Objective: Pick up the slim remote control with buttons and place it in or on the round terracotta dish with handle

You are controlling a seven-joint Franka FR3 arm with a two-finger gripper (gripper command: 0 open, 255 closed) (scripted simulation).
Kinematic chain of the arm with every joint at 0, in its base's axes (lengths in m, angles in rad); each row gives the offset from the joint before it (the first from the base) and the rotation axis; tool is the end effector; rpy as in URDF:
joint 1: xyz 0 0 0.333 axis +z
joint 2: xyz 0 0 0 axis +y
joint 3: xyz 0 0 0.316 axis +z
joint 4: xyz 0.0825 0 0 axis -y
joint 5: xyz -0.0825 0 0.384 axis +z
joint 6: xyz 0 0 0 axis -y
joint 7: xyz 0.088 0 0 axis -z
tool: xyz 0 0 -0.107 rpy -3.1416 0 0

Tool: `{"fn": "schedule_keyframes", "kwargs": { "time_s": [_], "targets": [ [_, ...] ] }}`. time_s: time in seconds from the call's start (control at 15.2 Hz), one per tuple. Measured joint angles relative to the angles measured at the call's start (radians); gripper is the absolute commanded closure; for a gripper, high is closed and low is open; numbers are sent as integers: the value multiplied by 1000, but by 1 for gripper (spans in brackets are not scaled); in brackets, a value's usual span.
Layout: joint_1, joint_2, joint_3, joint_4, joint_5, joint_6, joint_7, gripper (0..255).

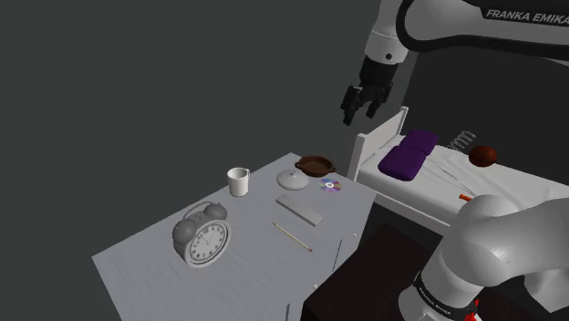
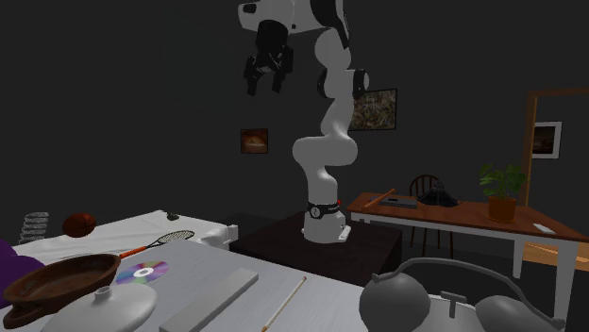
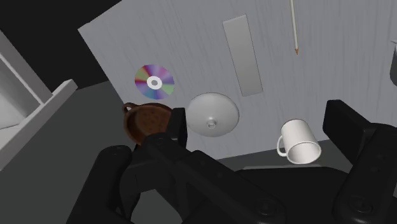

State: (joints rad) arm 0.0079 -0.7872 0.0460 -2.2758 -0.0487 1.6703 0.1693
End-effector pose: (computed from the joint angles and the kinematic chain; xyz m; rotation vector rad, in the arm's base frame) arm 0.3159 0.0180 0.6388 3.0601 -0.1923 0.2902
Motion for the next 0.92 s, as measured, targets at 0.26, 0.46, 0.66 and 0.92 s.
{"fn": "schedule_keyframes", "kwargs": {
  "time_s": [0.26, 0.46, 0.66, 0.92],
  "targets": [
    [1, 30, -7, -44, 1, 62, -5, 0],
    [3, 80, -10, -89, 6, 140, -7, 0],
    [3, 133, -21, -145, 8, 234, -18, 0],
    [6, 247, -27, -178, 13, 358, -25, 0]
  ]
}}
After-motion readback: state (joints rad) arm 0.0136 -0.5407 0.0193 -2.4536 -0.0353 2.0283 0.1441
